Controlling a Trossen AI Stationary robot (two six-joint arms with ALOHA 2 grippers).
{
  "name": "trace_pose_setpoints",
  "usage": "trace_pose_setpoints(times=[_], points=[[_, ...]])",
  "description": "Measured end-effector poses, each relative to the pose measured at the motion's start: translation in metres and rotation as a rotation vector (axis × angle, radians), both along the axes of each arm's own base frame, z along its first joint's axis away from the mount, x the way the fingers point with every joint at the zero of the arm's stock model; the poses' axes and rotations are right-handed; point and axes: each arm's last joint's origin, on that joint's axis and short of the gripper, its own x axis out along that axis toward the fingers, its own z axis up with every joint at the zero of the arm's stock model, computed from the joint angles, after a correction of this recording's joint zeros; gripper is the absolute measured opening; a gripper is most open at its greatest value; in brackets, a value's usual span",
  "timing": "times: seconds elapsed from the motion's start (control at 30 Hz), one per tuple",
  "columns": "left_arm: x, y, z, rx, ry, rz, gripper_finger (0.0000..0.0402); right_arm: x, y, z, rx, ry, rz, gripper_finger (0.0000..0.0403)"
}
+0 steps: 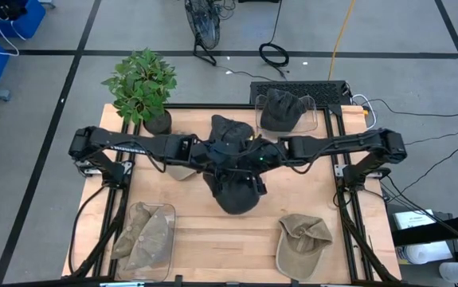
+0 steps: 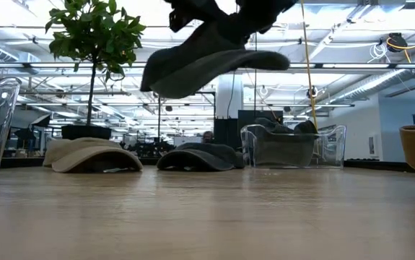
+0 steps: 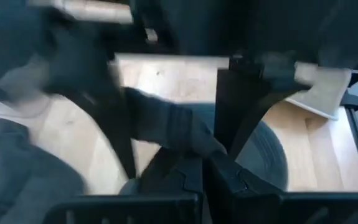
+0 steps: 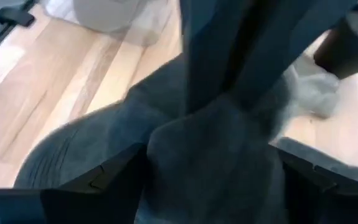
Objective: Pick & Place hat
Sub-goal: Put the black cap into the top transparent bin
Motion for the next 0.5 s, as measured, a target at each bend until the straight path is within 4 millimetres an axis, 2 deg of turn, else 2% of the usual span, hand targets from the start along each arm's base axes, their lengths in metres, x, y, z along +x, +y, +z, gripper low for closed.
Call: trace_pose_setpoints(times=[0.13, 0.23, 0.4, 0.43, 0.5], points=[[-0.0018, 0.0007, 0.0094, 0.031, 0.009, -0.015, 0.0005, 0.0012, -0.0005, 0.0030, 0.004, -0.029, -0.009, 0.0230], [-0.0020, 0.0008, 0.0098, 0.034, 0.007, -0.017, 0.0005, 0.0030, -0.0003, 0.0039, 0.041, -0.046, -0.039, 0.0170], [-0.0016, 0.0012, 0.0101, 0.041, 0.001, -0.012, 0.0006, 0.0026, -0.0027, 0.0034, 0.097, -0.033, -0.091, 0.0038], [-0.0015, 0.0019, 0.0101, 0.048, 0.001, -0.006, 0.0009, 0.0025, -0.0027, 0.0032, 0.097, -0.031, -0.093, 0.0021], [-0.0016, 0.0026, 0.0100, 0.072, 0.000, 0.030, 0.0019, 0.0025, -0.0031, 0.0031, 0.105, -0.029, -0.105, 0.0017]])
